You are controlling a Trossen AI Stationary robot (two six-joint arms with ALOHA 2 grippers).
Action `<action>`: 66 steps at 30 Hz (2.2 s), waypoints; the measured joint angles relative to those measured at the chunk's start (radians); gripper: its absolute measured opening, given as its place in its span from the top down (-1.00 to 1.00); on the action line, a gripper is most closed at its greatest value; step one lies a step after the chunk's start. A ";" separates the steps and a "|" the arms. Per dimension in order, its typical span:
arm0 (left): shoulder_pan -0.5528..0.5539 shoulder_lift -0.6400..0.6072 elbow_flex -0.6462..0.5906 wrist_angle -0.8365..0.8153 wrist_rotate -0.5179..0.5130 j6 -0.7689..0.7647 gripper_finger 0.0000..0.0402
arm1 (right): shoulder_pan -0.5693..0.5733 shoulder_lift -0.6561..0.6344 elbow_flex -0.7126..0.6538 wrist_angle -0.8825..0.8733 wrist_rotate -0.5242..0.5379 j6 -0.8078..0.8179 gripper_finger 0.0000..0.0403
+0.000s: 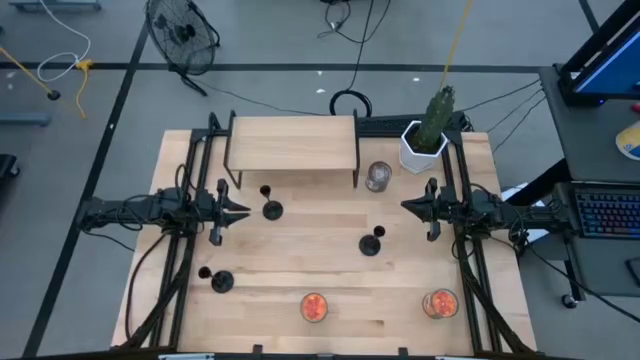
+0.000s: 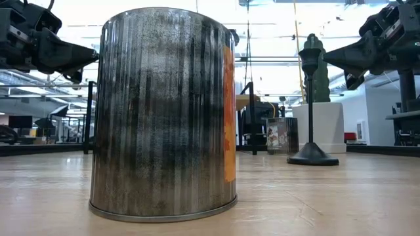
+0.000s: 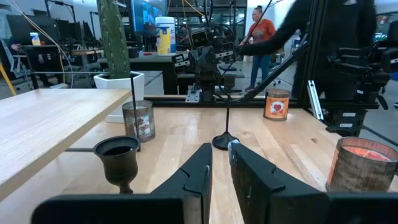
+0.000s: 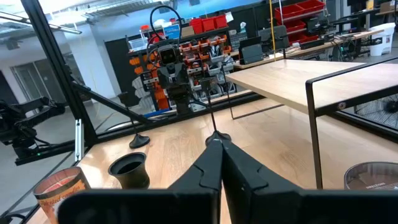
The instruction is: Pick & Place candle stick holders
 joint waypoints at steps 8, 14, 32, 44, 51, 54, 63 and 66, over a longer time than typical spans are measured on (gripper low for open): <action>0.000 0.000 0.000 0.000 0.000 0.000 0.69 | 0.000 0.000 0.000 0.000 0.000 0.000 1.00; 0.000 0.000 0.000 0.000 0.000 0.000 0.69 | 0.000 0.000 0.000 0.000 0.000 0.000 1.00; 0.000 0.000 0.000 0.000 0.000 0.000 0.69 | 0.000 0.000 0.000 0.000 0.000 0.000 1.00; 0.000 0.000 0.000 0.000 0.000 0.000 0.69 | 0.000 0.000 0.000 0.016 0.001 0.000 1.00; 0.000 0.000 0.000 0.000 0.000 0.000 0.69 | 0.000 0.000 0.000 0.016 0.001 0.000 1.00; 0.000 0.000 0.000 0.001 0.000 0.000 0.69 | 0.000 0.000 0.000 0.016 0.001 0.000 1.00; 0.000 0.000 -0.002 0.152 -0.034 -0.043 0.69 | 0.000 0.000 0.000 0.016 0.004 0.000 1.00; 0.000 0.000 -0.002 0.297 -0.050 -0.086 0.69 | 0.000 0.000 0.000 0.016 0.004 0.000 1.00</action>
